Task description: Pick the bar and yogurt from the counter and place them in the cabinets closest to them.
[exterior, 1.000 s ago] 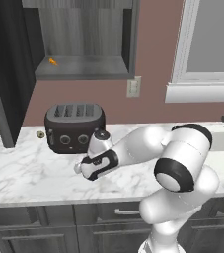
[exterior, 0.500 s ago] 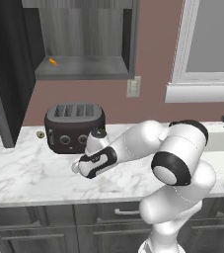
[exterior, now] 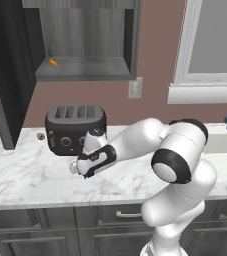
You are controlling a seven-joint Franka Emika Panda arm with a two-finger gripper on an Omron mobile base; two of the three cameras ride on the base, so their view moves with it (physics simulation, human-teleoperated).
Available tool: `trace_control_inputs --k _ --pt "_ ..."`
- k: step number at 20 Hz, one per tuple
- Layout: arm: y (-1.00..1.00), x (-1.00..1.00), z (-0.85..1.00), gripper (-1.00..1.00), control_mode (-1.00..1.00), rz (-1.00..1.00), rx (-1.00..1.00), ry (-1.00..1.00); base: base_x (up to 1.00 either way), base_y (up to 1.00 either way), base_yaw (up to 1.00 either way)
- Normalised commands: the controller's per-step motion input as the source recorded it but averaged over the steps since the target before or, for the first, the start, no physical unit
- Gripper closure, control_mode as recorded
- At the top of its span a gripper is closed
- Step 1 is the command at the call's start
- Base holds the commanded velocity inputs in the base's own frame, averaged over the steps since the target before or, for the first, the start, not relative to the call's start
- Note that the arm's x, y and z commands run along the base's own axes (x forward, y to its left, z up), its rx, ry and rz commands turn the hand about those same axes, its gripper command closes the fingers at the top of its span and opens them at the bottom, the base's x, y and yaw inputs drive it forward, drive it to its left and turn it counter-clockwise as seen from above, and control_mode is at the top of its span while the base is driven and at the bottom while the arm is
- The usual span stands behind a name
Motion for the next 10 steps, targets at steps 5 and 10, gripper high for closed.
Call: trace_control_inputs --k 5,10 --pt "0.21 0.01 -0.03 1.0 -1.0 0.0 0.0 0.07 0.0 0.0 0.0" --pt "-0.2 0.0 -0.17 1.0 -1.0 -0.04 0.0 0.14 0.0 0.0 0.0"
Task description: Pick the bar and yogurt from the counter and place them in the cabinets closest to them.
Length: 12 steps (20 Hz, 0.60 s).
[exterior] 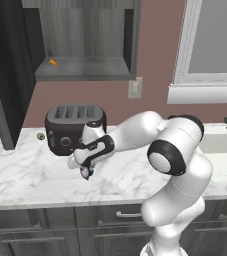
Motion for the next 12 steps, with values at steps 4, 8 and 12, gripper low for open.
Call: trace_control_inputs --k 4,8,12 --pt "-0.37 0.0 -0.09 1.0 -1.0 -0.12 0.0 0.11 0.0 0.0 0.0" --pt "-0.18 0.0 -0.02 1.0 -1.0 -0.1 0.02 0.07 0.0 0.0 0.0" --pt "-0.08 0.0 0.09 1.0 -1.0 -0.04 0.22 0.02 0.0 0.0 0.0"
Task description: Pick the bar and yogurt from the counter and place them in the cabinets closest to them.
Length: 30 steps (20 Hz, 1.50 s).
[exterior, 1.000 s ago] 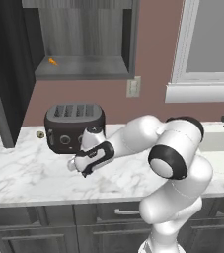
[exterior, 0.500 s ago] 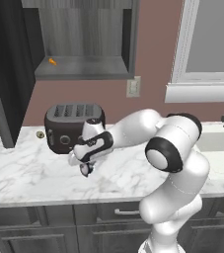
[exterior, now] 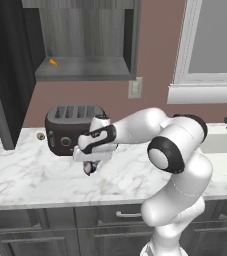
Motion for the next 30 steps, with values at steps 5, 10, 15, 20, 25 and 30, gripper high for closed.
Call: trace_control_inputs --k 5,10,15,20,25,30 --pt "-0.18 0.0 0.17 1.0 -1.0 -0.06 0.36 0.0 0.0 0.0 0.0" --pt "-0.04 -0.02 0.3 1.0 -1.0 -0.06 0.29 -0.04 0.0 0.0 0.0" --pt "0.0 -0.09 0.42 1.0 -1.0 -0.03 0.19 -0.05 0.0 0.0 0.0" --pt "-0.04 -0.31 0.52 1.0 -1.0 -0.13 0.22 0.0 0.0 0.0 0.0" --pt "0.0 -0.29 0.43 1.0 -1.0 -0.2 0.1 0.0 0.0 0.0 0.0" --pt "0.0 -0.06 0.68 1.0 -1.0 -0.22 0.02 0.03 0.0 0.0 0.0"
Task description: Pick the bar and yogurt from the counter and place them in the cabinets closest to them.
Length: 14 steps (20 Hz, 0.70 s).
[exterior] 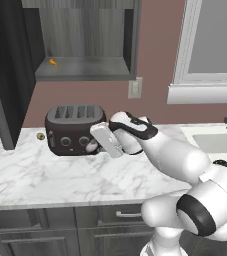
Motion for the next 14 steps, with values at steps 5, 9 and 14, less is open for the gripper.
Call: trace_control_inputs --k 5,9,14 --pt "0.0 0.16 0.8 1.0 -1.0 -0.24 0.0 0.14 0.0 0.0 0.0" --pt "0.0 0.51 0.79 1.0 -1.0 -0.24 0.0 0.29 0.0 0.0 0.0" --pt "0.0 0.48 0.71 1.0 -1.0 -0.21 0.0 0.28 0.0 0.0 0.0"
